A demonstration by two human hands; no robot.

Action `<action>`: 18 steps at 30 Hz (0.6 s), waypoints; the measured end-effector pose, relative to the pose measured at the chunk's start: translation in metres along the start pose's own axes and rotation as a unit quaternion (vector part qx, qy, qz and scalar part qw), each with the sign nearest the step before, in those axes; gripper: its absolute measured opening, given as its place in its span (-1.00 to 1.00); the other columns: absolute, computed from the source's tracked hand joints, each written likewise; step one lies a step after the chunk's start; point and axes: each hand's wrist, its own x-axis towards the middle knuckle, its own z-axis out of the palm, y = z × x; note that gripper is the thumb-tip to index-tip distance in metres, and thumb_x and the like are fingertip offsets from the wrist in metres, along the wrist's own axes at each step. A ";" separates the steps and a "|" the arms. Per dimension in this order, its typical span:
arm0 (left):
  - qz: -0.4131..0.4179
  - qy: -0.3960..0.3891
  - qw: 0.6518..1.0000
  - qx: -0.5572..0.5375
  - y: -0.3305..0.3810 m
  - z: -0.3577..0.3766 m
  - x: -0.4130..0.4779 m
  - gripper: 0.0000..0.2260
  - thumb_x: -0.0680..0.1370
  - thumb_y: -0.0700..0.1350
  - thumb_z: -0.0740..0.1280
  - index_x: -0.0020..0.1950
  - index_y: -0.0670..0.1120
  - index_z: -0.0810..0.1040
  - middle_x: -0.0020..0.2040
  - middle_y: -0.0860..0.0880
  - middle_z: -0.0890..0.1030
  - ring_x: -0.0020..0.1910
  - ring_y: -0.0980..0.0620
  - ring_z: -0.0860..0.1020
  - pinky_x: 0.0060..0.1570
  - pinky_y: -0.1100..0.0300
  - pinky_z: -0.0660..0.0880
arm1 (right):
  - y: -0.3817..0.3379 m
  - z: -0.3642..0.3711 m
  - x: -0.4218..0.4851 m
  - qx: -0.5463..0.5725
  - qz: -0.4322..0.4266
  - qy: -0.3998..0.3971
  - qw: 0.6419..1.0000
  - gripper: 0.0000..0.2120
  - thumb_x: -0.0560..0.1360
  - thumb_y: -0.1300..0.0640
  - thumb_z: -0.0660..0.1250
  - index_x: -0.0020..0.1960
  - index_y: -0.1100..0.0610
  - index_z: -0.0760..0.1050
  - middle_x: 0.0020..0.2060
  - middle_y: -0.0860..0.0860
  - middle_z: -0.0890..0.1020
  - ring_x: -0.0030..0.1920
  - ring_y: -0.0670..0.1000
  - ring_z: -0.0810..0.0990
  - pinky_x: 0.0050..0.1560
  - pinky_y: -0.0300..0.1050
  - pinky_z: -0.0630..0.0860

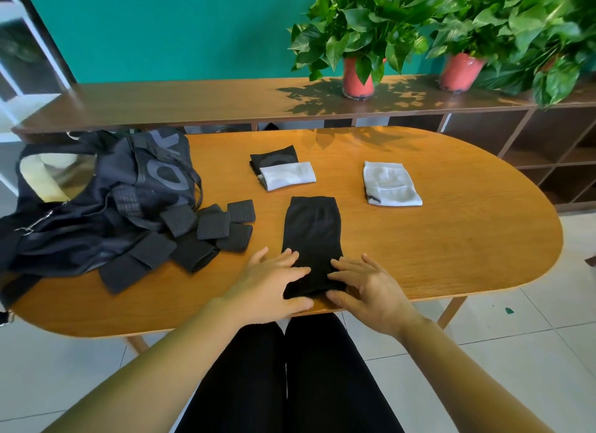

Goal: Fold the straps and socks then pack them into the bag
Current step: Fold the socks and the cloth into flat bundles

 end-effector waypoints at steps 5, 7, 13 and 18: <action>-0.089 0.065 0.967 -0.228 0.000 -0.006 0.007 -0.75 0.53 0.02 0.35 0.19 0.05 0.60 0.32 0.10 0.52 0.36 0.23 0.37 0.42 0.06 0.21 | -0.005 0.006 0.007 0.135 0.111 0.080 0.981 -0.81 0.53 -0.09 0.27 -0.08 -0.03 0.59 -0.20 -0.13 0.63 -0.13 -0.14 0.57 0.09 -0.10 0.50; -0.125 0.098 0.940 -0.302 -0.001 -0.008 0.010 -0.92 0.52 0.01 0.35 -0.08 0.06 0.63 -0.11 0.17 0.59 -0.01 0.21 0.54 0.02 0.17 0.43 | -0.009 0.008 0.012 0.177 0.157 0.136 0.962 -0.76 0.53 -0.07 0.29 -0.24 0.03 0.55 -0.37 -0.06 0.58 -0.30 -0.06 0.54 -0.21 -0.01 0.53; -0.165 0.153 0.938 -0.263 0.000 -0.009 0.022 -0.56 0.53 0.11 0.33 -0.45 -0.09 0.35 -0.51 0.06 0.31 -0.44 0.10 0.34 -0.25 0.11 0.31 | -0.008 0.022 0.033 0.152 0.248 0.189 0.938 -0.73 0.50 -0.16 0.26 -0.20 -0.01 0.56 -0.32 -0.10 0.60 -0.15 -0.01 0.57 -0.04 0.11 0.53; -0.219 0.164 0.948 -0.161 0.006 -0.010 0.030 -0.52 0.58 0.14 0.24 -0.48 -0.01 0.26 -0.51 0.08 0.30 -0.45 0.11 0.33 0.03 -0.02 0.39 | -0.010 0.022 0.041 0.111 0.272 0.203 0.934 -0.74 0.51 -0.11 0.31 -0.18 0.05 0.60 -0.26 -0.08 0.60 -0.02 -0.02 0.46 0.03 -0.09 0.28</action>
